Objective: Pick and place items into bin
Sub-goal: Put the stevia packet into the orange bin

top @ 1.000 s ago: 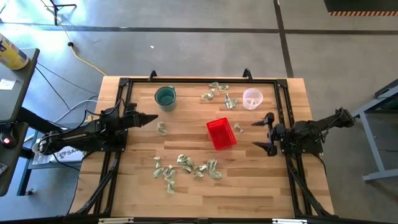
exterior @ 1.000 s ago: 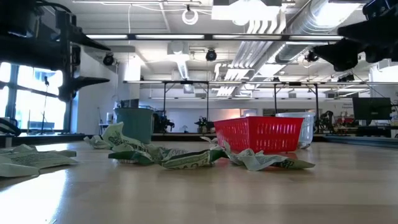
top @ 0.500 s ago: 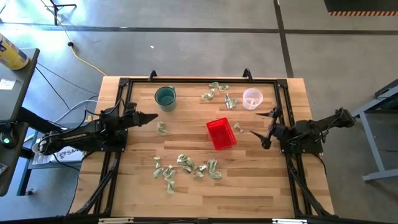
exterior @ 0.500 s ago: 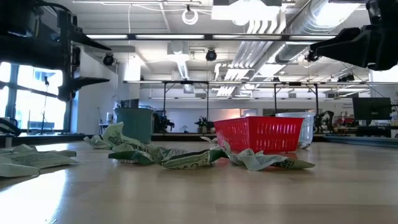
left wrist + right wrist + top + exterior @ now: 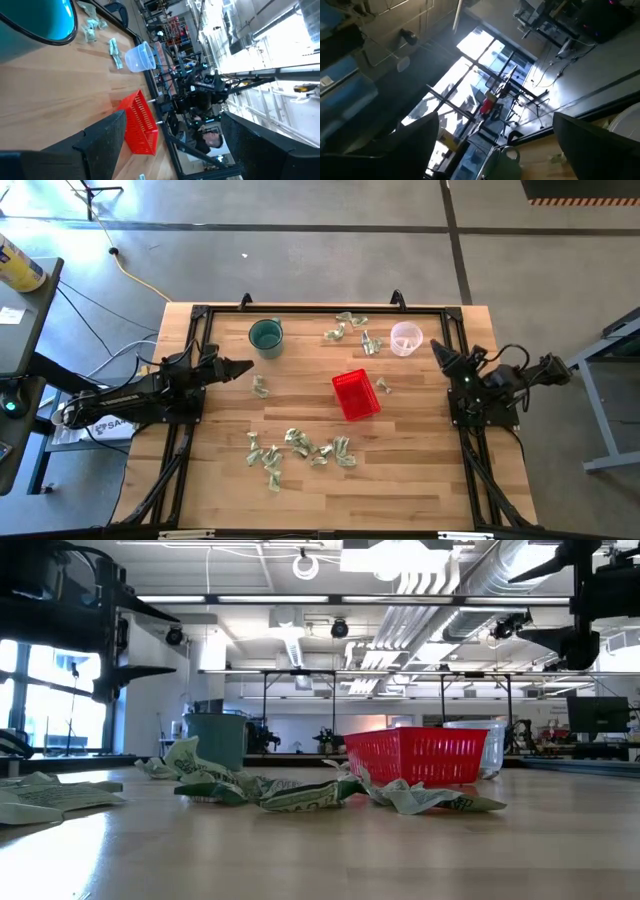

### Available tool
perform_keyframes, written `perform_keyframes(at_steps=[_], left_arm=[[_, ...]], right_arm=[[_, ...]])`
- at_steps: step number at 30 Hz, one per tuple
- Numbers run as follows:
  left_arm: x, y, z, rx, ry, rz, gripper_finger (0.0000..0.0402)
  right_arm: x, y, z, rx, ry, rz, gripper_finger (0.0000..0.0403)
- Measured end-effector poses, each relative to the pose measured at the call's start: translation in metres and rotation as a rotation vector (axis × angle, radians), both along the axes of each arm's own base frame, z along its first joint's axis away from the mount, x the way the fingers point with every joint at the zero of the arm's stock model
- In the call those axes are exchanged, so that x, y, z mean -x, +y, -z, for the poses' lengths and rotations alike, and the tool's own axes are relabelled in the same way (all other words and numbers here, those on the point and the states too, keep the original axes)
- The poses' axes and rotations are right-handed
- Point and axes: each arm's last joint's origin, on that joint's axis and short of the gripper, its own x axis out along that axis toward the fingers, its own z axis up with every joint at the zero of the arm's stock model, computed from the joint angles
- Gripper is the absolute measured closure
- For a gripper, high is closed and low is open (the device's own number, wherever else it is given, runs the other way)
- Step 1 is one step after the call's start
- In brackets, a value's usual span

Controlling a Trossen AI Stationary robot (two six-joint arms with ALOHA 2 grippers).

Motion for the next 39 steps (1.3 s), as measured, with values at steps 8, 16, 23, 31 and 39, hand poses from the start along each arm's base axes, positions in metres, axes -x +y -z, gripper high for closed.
perform_keyframes(at_steps=[8, 16, 23, 31, 39], left_arm=[[0.0, 0.0, 0.0, -0.003, 0.002, 0.0, 0.0043], [0.0, 0.0, 0.0, -0.003, 0.003, 0.0, 0.0043], [0.0, 0.0, 0.004, 0.008, 0.043, -0.008, 0.0043], [0.001, 0.001, 0.007, 0.016, 0.076, -0.029, 0.0043], [0.001, 0.001, 0.007, 0.015, 0.07, -0.03, 0.0043]], right_arm=[[0.006, -0.002, -0.009, -0.036, -0.118, 0.007, 0.0023], [0.009, -0.005, -0.014, -0.052, -0.172, 0.034, 0.0023], [-0.004, -0.002, -0.003, -0.1, -0.211, -0.163, 0.0023], [-0.034, 0.01, 0.024, -0.26, 0.068, -0.406, 0.0027], [-0.047, 0.013, 0.024, -0.491, 0.919, -0.472, 0.0065]])
